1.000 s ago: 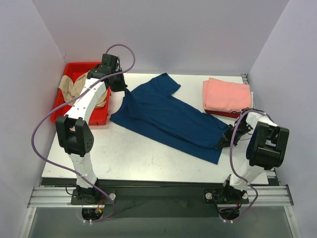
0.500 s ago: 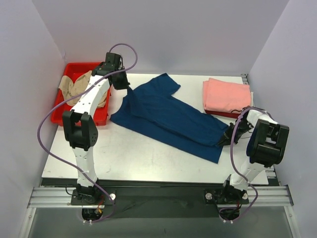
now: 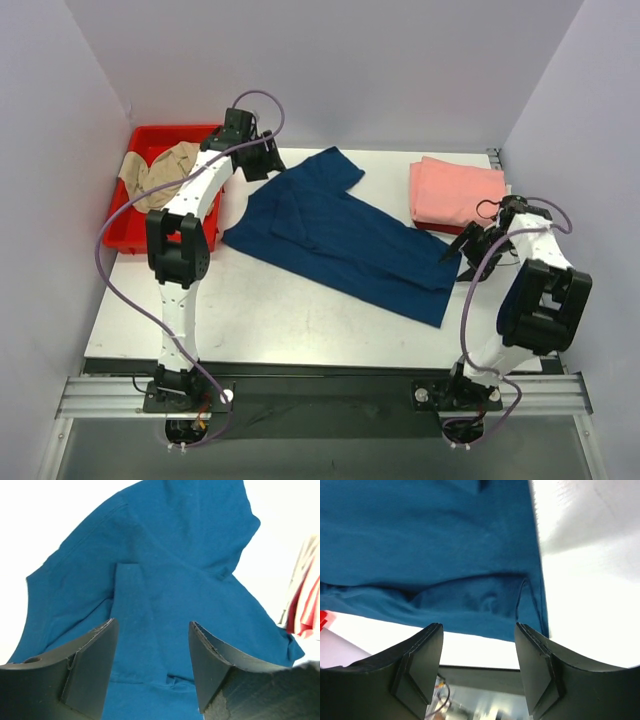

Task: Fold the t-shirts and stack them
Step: Fold the flattened tshirt in 1/3 of the way

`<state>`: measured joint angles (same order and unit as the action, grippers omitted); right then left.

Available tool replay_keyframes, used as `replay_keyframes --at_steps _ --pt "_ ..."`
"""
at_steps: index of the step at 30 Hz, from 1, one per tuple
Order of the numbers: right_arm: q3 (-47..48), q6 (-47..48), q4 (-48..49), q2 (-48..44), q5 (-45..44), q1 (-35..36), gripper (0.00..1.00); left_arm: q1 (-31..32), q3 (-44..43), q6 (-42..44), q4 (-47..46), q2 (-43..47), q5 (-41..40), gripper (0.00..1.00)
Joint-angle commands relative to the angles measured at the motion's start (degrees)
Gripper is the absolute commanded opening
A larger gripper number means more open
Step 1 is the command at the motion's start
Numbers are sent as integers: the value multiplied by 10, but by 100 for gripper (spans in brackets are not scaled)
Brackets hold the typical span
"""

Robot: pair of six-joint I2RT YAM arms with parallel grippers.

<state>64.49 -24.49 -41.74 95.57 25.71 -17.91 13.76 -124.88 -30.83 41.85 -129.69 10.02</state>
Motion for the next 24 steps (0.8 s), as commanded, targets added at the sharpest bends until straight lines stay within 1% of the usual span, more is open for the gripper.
replay_keyframes --at_steps 1,2,4,5,6,8,12,15,16,21,24 --pt "-5 2 -17 -78 -20 18 59 -5 50 -14 -72 44 32 68" --pt "-18 4 -16 -101 -20 28 59 -7 101 -15 -83 52 36 68" --pt "-32 5 -10 -122 -19 61 59 -9 156 -18 -122 76 50 69" --pt "-41 5 -5 -136 -13 74 59 -11 206 -20 -139 84 58 69" --pt "-58 4 2 -142 -7 86 59 -12 234 -21 -175 97 72 68" --pt "-91 -7 23 -148 6 118 59 -14 294 -32 -216 108 93 68" --pt "-129 -30 61 -128 25 138 57 -18 360 -60 -258 110 120 67" --pt "-139 -28 87 -97 28 141 56 -18 396 -66 -292 110 127 66" --pt "-138 -25 89 -72 30 141 56 -19 401 -65 -298 109 127 66" --pt "-135 -6 91 -3 14 145 54 -18 443 -42 -290 109 109 66" --pt "-142 0 90 25 14 144 52 -17 478 -29 -288 136 87 66"
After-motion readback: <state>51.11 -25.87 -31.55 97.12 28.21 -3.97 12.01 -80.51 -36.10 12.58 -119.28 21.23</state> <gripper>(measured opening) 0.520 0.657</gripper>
